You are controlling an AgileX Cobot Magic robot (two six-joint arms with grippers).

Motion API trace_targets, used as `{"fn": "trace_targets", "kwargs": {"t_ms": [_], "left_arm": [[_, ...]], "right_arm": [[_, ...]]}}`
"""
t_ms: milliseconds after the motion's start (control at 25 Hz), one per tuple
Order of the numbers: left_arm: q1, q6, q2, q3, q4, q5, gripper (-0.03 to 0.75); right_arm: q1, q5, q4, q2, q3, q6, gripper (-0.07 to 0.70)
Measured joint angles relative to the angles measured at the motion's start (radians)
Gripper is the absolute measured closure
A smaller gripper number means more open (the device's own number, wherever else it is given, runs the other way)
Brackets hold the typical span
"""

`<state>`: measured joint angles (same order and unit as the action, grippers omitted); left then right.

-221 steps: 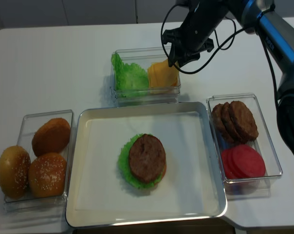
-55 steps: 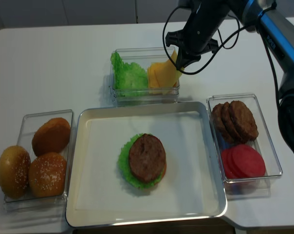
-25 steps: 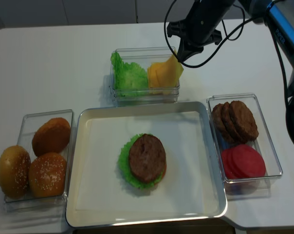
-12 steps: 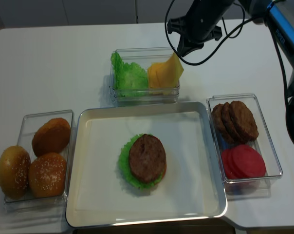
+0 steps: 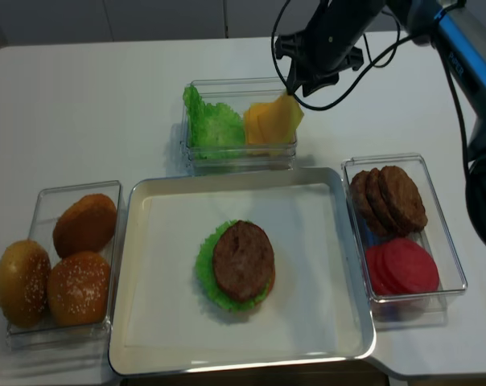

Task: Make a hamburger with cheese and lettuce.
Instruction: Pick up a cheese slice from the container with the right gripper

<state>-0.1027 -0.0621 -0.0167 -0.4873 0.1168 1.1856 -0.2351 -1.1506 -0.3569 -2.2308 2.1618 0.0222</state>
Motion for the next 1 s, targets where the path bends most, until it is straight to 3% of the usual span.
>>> {"fn": "trace_targets", "kwargs": {"t_ms": [880, 1000], "left_arm": [[0.0, 0.0, 0.0, 0.0, 0.0, 0.0, 0.427], [0.0, 0.0, 0.0, 0.0, 0.0, 0.0, 0.427]], "right_arm": [[0.0, 0.0, -0.017, -0.029, 0.0, -0.005, 0.367], [0.0, -0.004, -0.017, -0.029, 0.0, -0.005, 0.404]]}}
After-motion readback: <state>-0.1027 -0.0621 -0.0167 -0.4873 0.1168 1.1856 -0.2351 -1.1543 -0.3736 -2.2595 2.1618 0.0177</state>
